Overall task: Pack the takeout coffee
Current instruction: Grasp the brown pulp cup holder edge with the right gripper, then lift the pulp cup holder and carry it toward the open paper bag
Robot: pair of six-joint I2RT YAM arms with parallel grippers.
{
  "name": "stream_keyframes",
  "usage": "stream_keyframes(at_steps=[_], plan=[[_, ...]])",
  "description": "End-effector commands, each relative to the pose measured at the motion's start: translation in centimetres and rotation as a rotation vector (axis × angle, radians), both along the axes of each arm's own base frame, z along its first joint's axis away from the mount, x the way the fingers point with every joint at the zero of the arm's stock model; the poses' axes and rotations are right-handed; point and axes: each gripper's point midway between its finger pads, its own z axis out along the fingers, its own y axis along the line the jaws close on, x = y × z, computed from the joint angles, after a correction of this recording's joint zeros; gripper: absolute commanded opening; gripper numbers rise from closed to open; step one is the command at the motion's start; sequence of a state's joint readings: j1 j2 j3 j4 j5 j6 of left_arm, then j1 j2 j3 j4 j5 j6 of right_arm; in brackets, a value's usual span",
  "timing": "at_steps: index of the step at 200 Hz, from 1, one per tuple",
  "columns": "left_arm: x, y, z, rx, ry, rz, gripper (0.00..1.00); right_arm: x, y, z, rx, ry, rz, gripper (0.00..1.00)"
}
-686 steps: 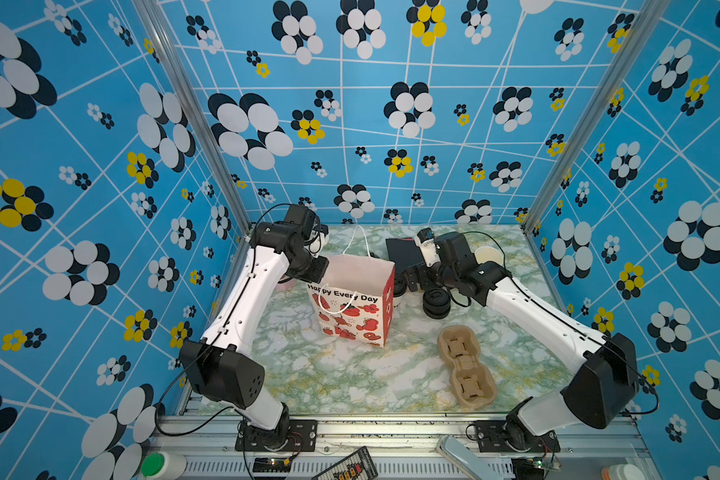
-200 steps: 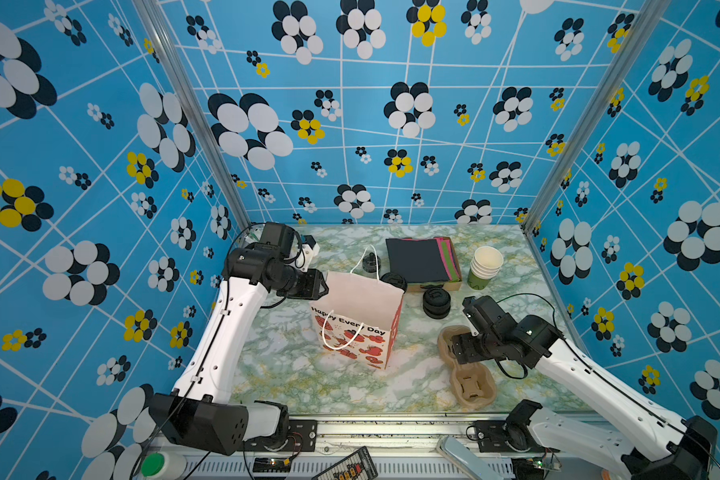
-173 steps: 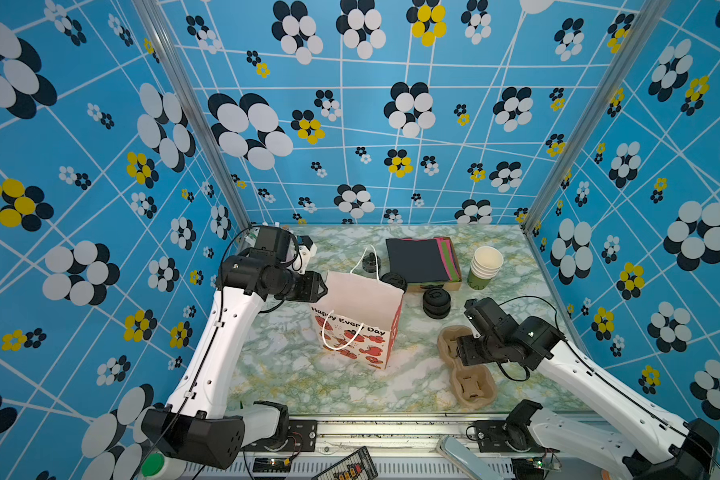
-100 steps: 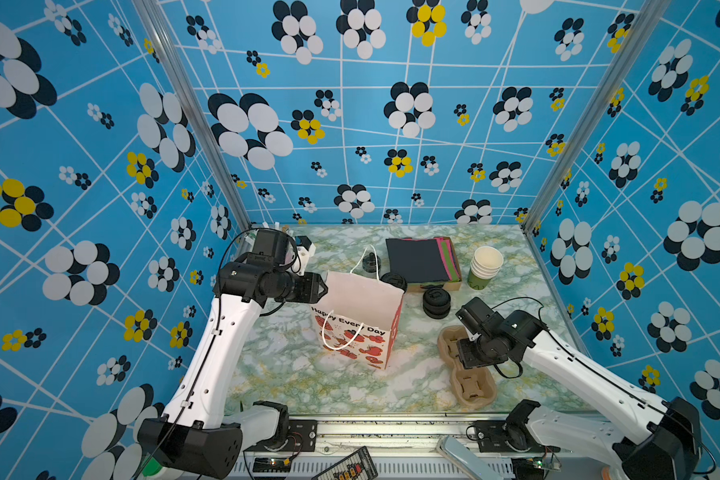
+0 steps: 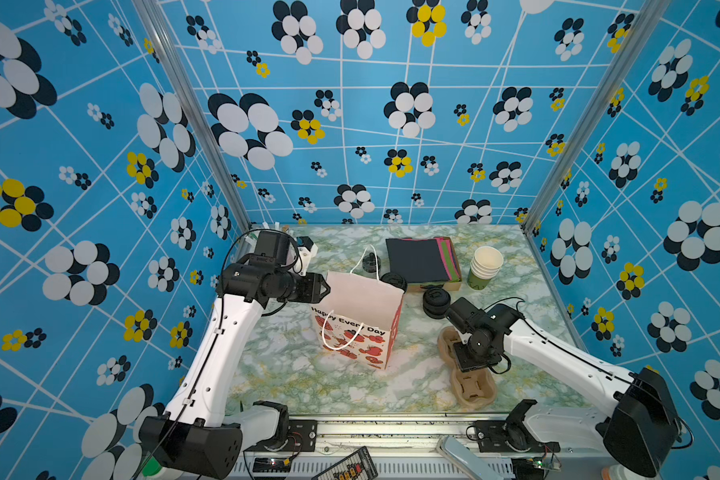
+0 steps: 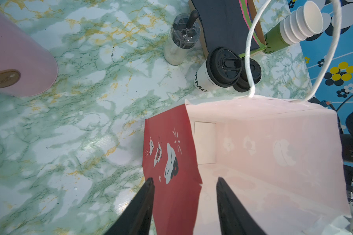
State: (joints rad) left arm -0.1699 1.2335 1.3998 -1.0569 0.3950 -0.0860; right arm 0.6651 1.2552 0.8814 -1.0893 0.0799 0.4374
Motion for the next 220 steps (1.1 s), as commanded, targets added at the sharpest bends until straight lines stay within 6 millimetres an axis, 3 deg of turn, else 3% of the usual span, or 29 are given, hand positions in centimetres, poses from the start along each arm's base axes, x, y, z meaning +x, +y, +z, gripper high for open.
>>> stream_keyframes(at_steps=[1,111,220], plan=[[-0.2,0.1,0.1,-0.011,-0.016,-0.010,0.51,-0.1,0.5,0.3,0.010,0.018,0.018,0.50],[-0.4,0.1,-0.3,-0.017,-0.007,-0.009,0.52,0.3,0.9,-0.2,0.019,0.013,0.024,0.33],[-0.4,0.0,0.2,-0.029,-0.014,-0.002,0.51,0.2,0.5,3.0,0.058,-0.065,0.003,0.31]])
